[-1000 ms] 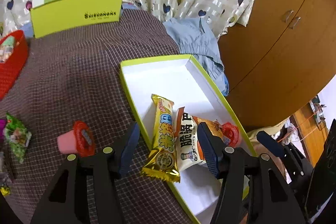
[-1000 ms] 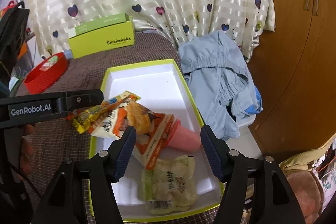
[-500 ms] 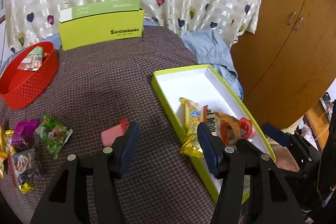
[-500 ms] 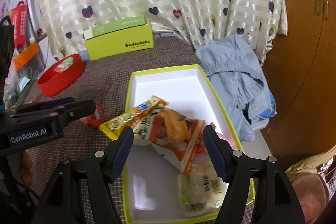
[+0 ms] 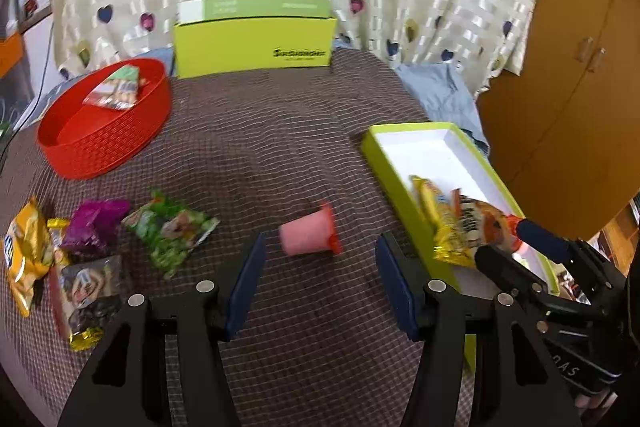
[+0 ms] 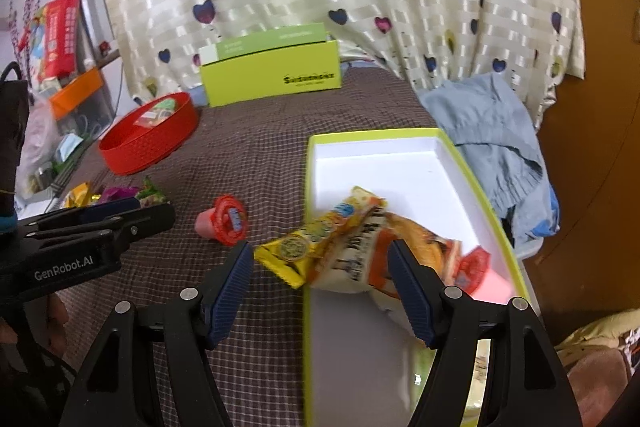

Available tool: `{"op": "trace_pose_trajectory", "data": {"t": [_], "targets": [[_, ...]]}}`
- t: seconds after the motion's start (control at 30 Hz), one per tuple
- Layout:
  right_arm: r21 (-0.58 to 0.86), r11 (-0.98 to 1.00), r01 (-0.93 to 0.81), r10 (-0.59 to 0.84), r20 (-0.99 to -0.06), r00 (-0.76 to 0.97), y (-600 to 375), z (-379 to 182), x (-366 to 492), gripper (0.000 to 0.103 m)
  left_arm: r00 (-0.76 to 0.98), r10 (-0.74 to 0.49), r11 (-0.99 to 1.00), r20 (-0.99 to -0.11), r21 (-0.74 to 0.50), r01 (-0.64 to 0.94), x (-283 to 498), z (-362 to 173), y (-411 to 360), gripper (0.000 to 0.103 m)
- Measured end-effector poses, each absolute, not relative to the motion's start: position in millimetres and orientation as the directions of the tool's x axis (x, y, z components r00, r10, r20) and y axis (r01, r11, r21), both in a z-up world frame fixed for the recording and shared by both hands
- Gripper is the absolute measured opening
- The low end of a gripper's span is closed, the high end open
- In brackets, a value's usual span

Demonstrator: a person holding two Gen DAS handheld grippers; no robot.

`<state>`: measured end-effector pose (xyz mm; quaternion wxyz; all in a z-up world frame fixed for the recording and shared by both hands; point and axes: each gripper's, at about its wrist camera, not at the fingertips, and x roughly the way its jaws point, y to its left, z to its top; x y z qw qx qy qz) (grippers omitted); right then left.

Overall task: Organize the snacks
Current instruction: 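Open both tools over the tray and release the snacks, then move both tools back toward the remaining snacks and pink jelly cup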

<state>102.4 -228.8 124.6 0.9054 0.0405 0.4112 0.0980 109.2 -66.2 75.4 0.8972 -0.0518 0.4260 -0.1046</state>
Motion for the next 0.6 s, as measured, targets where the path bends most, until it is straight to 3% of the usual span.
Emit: {"op": "trace_pose_trajectory", "data": {"t": [0.6], "targets": [[0.14, 0.953, -0.268, 0.282, -0.736, 0.616, -176, 126, 126, 0.07, 0.624, -0.176, 0.978, -0.761, -0.206, 0.024, 117, 61, 0, 0.058]]}}
